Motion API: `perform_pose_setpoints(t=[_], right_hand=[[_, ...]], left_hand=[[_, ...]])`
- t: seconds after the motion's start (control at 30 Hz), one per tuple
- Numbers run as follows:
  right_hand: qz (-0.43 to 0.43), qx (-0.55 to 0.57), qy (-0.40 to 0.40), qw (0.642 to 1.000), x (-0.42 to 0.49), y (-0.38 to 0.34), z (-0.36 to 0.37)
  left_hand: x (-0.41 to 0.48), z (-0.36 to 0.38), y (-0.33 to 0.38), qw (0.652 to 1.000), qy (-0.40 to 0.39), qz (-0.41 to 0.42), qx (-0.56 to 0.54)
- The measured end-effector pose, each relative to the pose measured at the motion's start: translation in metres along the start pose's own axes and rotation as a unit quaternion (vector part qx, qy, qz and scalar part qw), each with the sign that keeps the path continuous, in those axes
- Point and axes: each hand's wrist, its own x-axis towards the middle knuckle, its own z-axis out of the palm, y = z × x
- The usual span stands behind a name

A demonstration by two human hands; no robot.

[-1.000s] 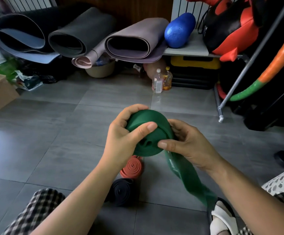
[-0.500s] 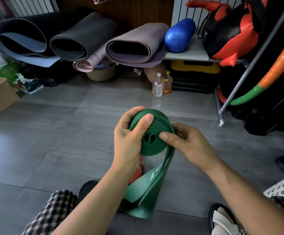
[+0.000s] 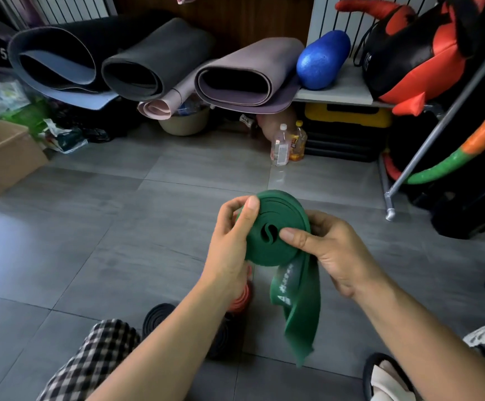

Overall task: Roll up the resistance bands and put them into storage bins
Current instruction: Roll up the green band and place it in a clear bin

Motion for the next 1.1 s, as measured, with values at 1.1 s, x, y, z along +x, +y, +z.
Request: perform_pose_setpoints(t=[1.1], right_hand=[[0.021,-0.245,-0.107,0.963,0.003,0.011,-0.002]], left_hand=[[0.011,-0.031,0.023,0.832,-0.168,0.238,0.472]])
